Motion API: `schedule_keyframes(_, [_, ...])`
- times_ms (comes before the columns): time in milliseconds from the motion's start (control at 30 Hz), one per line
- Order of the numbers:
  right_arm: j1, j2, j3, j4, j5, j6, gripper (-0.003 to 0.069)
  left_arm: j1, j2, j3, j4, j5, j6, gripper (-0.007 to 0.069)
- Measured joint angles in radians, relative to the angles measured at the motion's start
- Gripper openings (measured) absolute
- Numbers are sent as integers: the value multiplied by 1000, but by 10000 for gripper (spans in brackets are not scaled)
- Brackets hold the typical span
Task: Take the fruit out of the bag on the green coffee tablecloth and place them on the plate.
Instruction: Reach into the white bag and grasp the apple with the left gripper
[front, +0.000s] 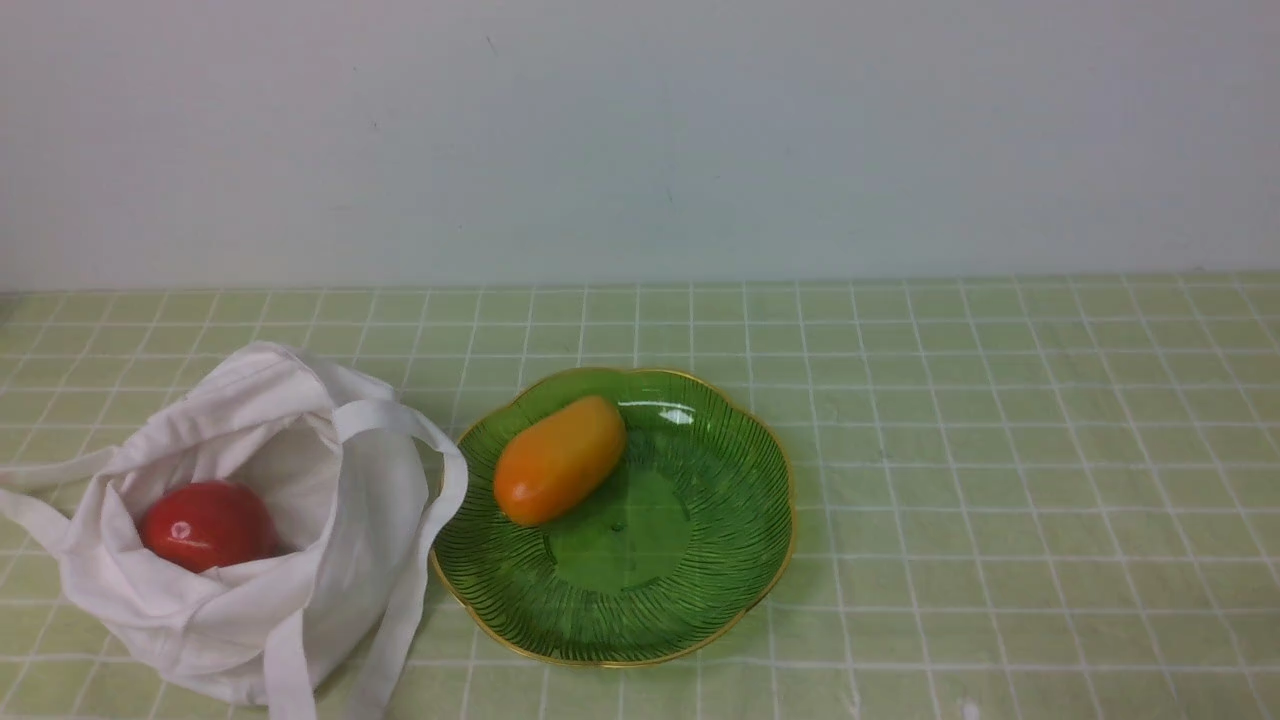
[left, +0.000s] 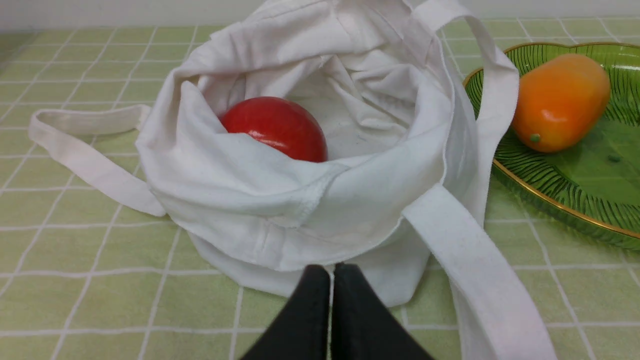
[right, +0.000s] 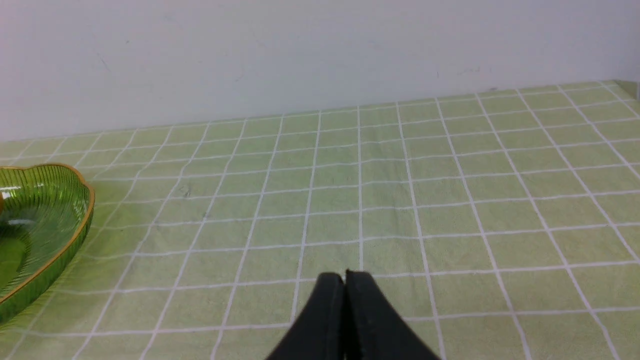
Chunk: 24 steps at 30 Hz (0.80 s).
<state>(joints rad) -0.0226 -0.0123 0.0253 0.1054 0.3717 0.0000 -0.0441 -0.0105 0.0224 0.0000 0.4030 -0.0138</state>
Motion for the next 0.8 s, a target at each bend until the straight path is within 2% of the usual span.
schedule_keyframes(800, [0,0,0,0,0,0,-15,0,0,0,29,0,0,-7])
